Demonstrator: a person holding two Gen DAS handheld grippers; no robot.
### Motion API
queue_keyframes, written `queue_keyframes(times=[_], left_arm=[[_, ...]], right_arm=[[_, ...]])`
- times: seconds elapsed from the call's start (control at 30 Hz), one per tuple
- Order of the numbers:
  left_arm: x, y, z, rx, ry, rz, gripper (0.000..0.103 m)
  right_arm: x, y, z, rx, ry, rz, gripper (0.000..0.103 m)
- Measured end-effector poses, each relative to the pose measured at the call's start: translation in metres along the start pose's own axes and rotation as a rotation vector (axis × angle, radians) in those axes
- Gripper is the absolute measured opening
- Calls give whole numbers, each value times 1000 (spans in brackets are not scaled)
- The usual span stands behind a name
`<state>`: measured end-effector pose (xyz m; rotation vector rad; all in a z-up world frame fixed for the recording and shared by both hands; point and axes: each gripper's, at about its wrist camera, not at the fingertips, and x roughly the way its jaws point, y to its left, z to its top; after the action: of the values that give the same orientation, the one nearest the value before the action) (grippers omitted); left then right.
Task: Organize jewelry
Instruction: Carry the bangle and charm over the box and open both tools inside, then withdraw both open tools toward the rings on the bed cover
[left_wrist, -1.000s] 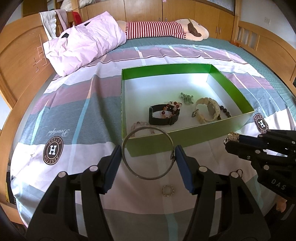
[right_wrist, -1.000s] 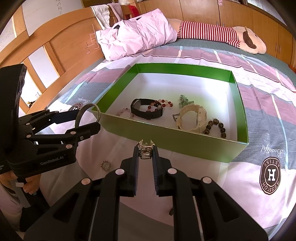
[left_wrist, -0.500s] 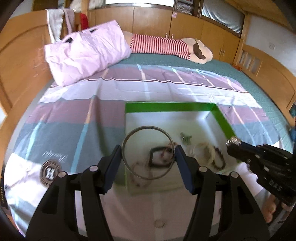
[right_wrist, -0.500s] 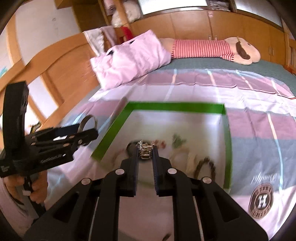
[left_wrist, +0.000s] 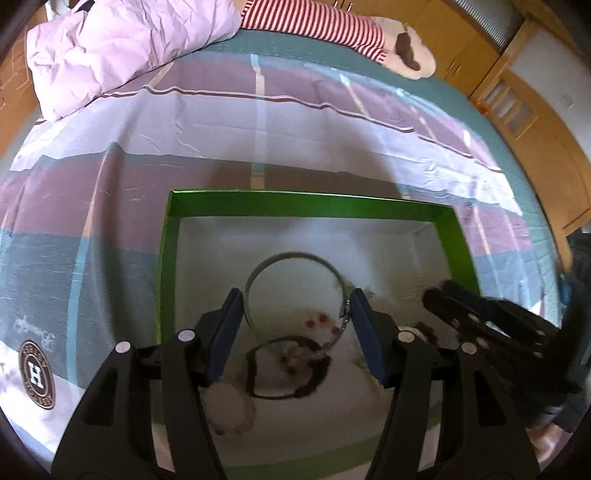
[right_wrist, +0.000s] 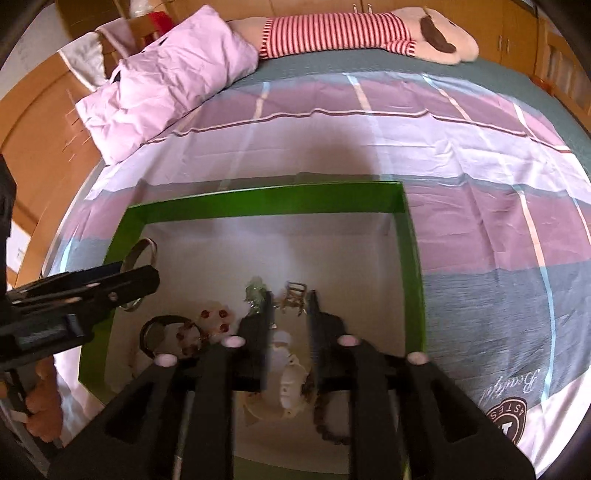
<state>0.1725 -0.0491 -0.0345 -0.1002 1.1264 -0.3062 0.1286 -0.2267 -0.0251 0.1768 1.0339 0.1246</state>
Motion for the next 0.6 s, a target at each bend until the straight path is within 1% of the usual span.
queue_keyframes(times=[0.03, 0.07, 0.13, 0.17, 0.2, 0.27, 0.3, 0.33, 0.37, 0.4, 0.47, 0.53, 0.57, 0.6], left_arm=[[-3, 1, 0, 2, -4, 3, 68], [-8, 1, -3, 7, -14, -6, 72], [-21, 1, -10, 23, -30, -16, 74], [-30, 2, -15, 31, -34, -7, 74], [-38, 1, -21, 46, -37, 1, 74], [-61, 1, -45, 97, -45, 25, 77], [-71, 0, -65, 131, -40, 36, 78], [-76, -1, -79, 153, -30, 37, 78], [-81, 0, -100, 177, -19, 31, 78], [-82, 1, -114, 184, -13, 21, 78], [-74, 6, -150, 189, 28, -20, 78], [-63, 7, -171, 181, 51, -6, 78], [-58, 8, -178, 172, 63, -1, 78], [-51, 6, -184, 172, 85, 4, 78]], right_arm=[[-9, -1, -2, -4, -19, 8, 56], [-16, -1, -5, -15, -30, 19, 56], [-35, 1, -14, -47, -27, 36, 56], [-46, 1, -19, -51, -28, 48, 56], [-63, 1, -31, -57, -33, 87, 56], [-83, 0, -51, -78, -33, 156, 56], [-91, 0, -70, -104, -24, 188, 60], [-93, 1, -82, -127, -4, 194, 62], [-88, 4, -100, -180, 52, 184, 62], [-81, 8, -114, -226, 98, 153, 62], [-68, 14, -138, -284, 143, 76, 62], [-55, 14, -154, -291, 188, 57, 62], [-50, 15, -161, -302, 200, 40, 59], [-48, 16, -165, -321, 203, 20, 53]])
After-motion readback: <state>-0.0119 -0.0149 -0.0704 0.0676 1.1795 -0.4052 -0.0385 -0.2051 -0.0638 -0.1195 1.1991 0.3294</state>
